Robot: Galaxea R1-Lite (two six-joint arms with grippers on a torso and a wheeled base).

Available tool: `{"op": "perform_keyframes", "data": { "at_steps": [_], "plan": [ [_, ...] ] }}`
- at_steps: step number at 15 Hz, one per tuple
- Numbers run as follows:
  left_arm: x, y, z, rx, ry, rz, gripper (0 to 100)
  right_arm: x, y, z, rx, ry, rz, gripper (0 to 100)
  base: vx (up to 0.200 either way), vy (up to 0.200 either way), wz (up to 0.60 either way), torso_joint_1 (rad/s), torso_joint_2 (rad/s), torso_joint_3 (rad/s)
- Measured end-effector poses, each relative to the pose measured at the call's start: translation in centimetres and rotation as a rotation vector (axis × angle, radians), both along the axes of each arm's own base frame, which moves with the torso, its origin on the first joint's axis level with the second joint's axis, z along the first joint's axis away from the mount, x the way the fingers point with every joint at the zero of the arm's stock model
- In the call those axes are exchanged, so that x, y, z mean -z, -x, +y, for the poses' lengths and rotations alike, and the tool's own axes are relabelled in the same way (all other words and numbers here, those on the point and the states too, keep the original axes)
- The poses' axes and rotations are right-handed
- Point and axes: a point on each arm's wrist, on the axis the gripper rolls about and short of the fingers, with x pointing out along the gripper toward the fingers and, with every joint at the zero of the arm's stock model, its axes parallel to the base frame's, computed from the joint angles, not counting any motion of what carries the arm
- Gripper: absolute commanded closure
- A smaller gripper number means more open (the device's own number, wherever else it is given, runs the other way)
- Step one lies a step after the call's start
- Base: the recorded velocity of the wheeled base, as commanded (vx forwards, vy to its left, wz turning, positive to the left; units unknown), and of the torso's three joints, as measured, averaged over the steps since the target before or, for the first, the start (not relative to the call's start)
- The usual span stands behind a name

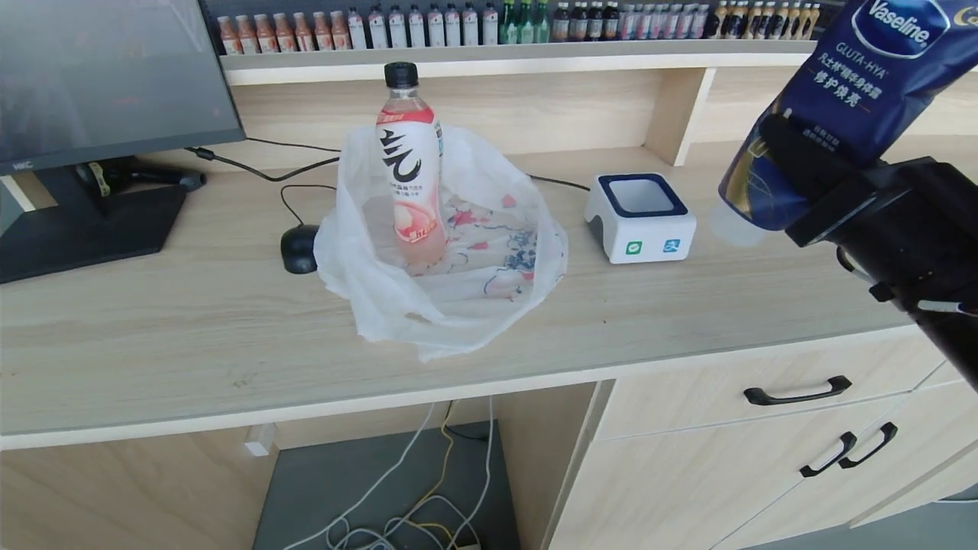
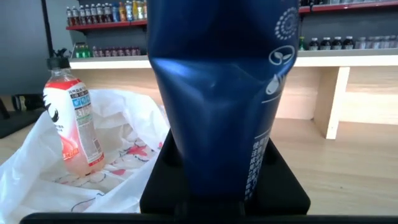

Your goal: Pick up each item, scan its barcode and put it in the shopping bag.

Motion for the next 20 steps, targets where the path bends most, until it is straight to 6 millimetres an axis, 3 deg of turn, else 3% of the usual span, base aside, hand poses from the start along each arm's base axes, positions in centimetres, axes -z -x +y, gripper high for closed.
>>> {"op": "perform_keyframes", "data": {
  "at_steps": [3,6,13,16,20],
  "plan": [
    [0.0,0.0,0.0,0.000,0.000,0.000,0,-0.9,0.0,0.0,0.002,-0.013,-0.028,100,0.000,0.000,0.00,0.000,0.00,0.000],
    [0.0,0.0,0.0,0.000,0.000,0.000,0,-2.5,-1.2,0.4,-0.018,-0.057,-0.051,100,0.000,0.000,0.00,0.000,0.00,0.000],
    [0.0,0.0,0.0,0.000,0.000,0.000,0,-6.4,-8.2,4.0,-0.134,-0.193,-0.011,100,0.000,0.000,0.00,0.000,0.00,0.000],
    [0.0,0.0,0.0,0.000,0.000,0.000,0,-5.4,-10.9,4.8,-0.106,-0.332,0.062,100,0.000,0.000,0.00,0.000,0.00,0.000],
    [0.0,0.0,0.0,0.000,0.000,0.000,0,-4.1,-12.2,5.1,-0.084,-0.490,0.131,100,0.000,0.000,0.00,0.000,0.00,0.000]
  ]
}}
